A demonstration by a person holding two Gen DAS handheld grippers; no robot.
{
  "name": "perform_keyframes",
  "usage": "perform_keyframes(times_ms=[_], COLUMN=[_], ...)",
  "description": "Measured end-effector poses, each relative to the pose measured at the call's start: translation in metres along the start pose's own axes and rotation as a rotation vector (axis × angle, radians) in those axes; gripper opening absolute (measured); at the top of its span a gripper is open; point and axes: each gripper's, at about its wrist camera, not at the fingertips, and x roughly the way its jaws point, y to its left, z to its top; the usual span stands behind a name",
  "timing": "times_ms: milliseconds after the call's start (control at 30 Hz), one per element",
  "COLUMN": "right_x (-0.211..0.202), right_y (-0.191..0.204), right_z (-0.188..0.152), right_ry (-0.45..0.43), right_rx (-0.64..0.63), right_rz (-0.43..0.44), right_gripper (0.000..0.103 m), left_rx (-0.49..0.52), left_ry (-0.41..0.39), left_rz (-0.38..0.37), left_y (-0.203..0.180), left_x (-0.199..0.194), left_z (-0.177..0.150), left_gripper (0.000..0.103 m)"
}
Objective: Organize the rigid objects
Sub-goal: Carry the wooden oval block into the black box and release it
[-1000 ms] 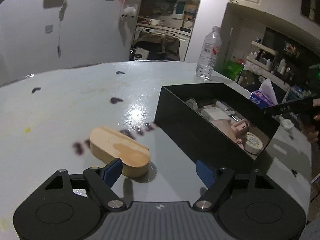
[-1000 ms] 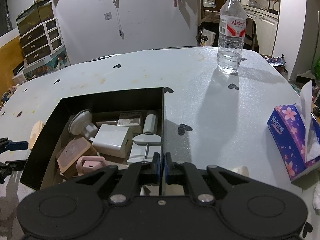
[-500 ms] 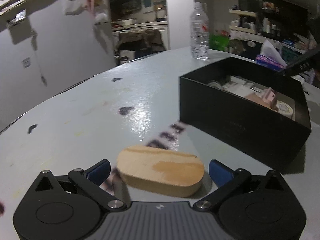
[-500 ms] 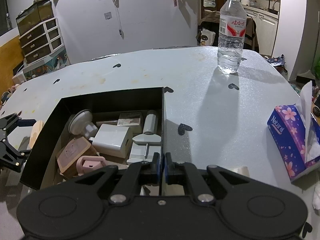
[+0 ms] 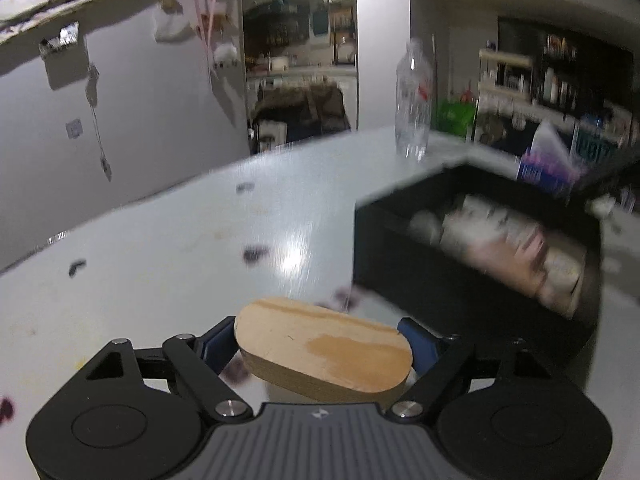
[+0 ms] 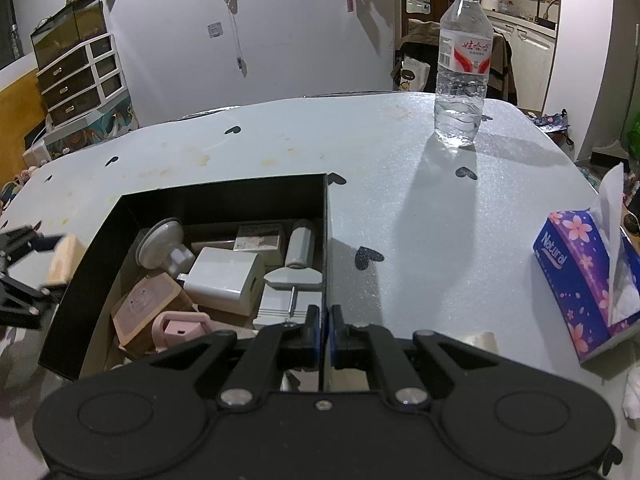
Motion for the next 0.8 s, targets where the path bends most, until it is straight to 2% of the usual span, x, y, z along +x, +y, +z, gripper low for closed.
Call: perform_keyframes(times_ms=[100, 200, 333, 533, 700, 800], right_x=[0.0, 0.0, -0.001, -0.001, -0.001, -0.002], right_y=[0.0, 0.0, 0.0, -0.001, -0.001, -0.002], right_z=[0.0, 0.0, 0.0, -0.001, -0.001, -0.001], right_ry=[-0.001, -0.002, -0.006, -0.008, -0.009, -0.011], right_rx=[0.001, 0.0, 0.001, 0.0, 0.0, 0.003], right_rz=[0.001, 0.003, 0.004, 0.006, 0.007, 0.013], right_gripper=[0.005, 0.005, 0.005, 0.005, 0.005, 0.005], left_rx=[-0.027, -0.007, 0.034, 0.118, 0.196, 0.206], left_ry=[-0.068, -0.115, -0.128, -0.072, 0.011, 0.048], left_rz=[-0.065, -0.135, -0.225, -0.322, -0.373, -0.398], left_y=[-0.007, -0.024, -0.055, -0.102, -0.126, -0.13], left_x=[-0.015, -0.019, -0.003, 0.043, 0.078, 0.094], left_z=[0.019, 0.039, 0.064, 0.088, 0.098, 0.104], left_gripper=[0.085, 0.085, 0.085, 0.085, 0.085, 0.085])
